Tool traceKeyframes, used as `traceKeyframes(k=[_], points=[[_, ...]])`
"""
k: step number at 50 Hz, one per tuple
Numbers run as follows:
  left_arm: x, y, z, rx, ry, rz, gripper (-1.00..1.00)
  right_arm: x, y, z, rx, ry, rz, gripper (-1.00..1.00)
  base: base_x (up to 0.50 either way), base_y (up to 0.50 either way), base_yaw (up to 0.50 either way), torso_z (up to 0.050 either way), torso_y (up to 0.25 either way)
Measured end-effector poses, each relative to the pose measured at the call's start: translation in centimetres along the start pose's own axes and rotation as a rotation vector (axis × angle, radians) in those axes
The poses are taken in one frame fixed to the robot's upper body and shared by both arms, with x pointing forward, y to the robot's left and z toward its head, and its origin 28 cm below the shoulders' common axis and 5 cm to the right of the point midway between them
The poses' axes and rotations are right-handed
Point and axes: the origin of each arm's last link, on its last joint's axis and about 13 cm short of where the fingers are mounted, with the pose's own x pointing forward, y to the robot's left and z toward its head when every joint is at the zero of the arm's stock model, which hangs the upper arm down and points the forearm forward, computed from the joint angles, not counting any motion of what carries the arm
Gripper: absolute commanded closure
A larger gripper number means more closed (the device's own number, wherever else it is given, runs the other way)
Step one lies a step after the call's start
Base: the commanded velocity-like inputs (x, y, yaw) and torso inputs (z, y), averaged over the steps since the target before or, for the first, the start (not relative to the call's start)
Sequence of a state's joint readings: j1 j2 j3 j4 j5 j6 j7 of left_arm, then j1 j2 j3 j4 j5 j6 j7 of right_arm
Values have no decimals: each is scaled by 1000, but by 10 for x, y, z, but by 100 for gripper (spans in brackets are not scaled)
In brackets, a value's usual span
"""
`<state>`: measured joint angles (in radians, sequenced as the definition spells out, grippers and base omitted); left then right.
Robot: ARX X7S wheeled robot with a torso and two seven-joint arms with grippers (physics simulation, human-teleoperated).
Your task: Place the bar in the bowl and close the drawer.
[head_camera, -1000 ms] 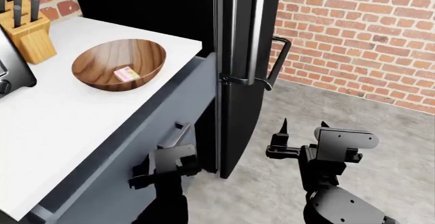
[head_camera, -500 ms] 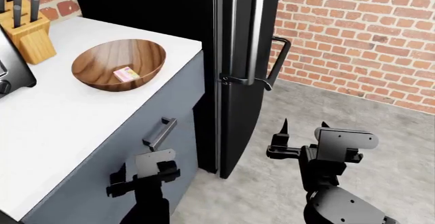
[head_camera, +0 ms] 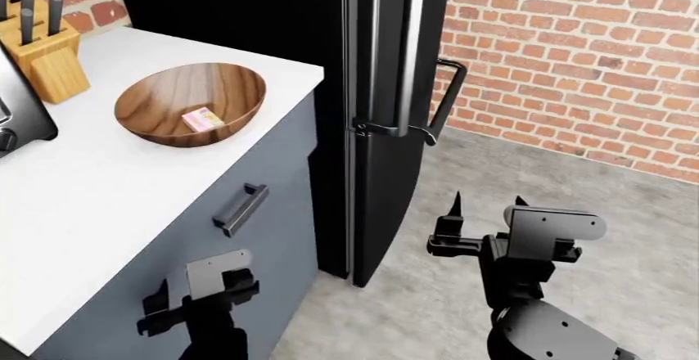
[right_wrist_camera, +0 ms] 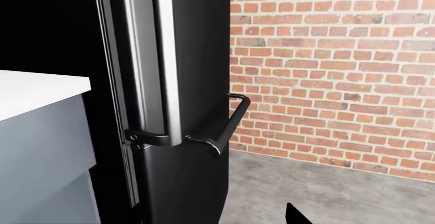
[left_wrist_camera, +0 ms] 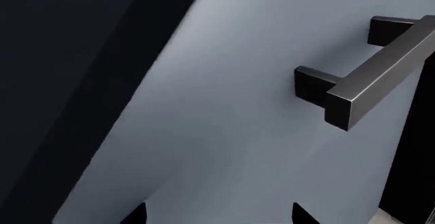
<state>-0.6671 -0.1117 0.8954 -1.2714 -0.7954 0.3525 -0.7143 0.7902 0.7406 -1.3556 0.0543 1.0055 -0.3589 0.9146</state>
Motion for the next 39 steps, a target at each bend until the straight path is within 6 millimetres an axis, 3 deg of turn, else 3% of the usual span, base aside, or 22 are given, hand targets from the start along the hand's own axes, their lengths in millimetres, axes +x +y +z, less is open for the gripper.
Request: traceKeyframes(k=[14, 39], points=[[8, 15, -3, -46, 24, 86, -100, 0, 1, 0, -3, 1, 2, -100, 0, 0, 0, 0, 0], [8, 20, -8, -24, 11, 82, -100, 1, 2, -1, -6, 4, 7, -100, 5, 0, 7, 0, 0]])
